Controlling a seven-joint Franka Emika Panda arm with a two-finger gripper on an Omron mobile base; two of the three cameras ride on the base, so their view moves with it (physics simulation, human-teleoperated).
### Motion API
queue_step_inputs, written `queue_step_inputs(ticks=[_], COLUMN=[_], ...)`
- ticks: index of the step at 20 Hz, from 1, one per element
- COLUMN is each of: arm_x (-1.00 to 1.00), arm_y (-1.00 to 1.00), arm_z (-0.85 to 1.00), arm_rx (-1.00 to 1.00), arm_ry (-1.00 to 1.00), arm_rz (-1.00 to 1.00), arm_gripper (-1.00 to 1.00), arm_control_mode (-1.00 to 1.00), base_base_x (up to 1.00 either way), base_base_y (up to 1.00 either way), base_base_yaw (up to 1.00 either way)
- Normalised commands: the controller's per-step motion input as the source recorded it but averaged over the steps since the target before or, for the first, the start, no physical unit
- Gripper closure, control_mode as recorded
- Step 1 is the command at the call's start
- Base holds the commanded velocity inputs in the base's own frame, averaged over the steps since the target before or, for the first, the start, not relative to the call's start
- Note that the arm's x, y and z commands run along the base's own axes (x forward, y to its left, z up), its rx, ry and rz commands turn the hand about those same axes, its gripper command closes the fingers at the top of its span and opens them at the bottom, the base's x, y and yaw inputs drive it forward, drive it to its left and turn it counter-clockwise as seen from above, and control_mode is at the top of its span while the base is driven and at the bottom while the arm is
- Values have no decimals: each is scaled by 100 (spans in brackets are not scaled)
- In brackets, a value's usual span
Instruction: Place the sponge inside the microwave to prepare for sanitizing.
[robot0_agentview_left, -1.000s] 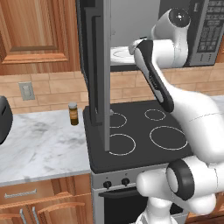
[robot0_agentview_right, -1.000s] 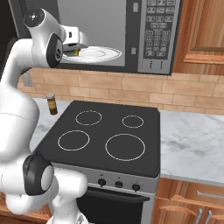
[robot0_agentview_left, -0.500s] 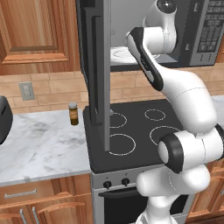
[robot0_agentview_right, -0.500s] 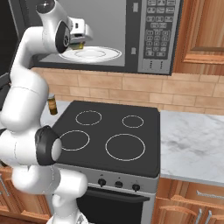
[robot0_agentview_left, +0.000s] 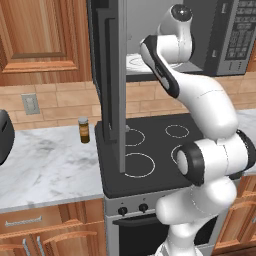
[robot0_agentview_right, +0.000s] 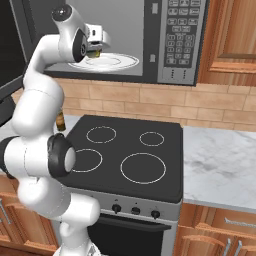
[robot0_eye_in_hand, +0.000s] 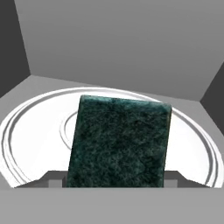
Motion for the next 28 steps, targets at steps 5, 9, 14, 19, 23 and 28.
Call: queue_step_inputs(ticks=[5, 9, 14, 19, 23, 28], arm_x=[52, 45, 14, 3, 4, 5], arm_y=[0, 0, 0, 0, 0, 2], arm_z=[-12, -23, -19, -15, -1, -8], arm_rx=[0, 0, 0, 0, 0, 0], arm_ry=[0, 2, 6, 2, 0, 0], arm_rz=[0, 0, -1, -1, 0, 0], arm_gripper=[100, 100, 100, 100, 100, -100], arm_control_mode=[-100, -100, -100, -100, -100, -100], base_base_x=[0, 0, 0, 0, 0, 0], base_base_y=[0, 0, 0, 0, 0, 0], base_base_yaw=[0, 0, 0, 0, 0, 0])
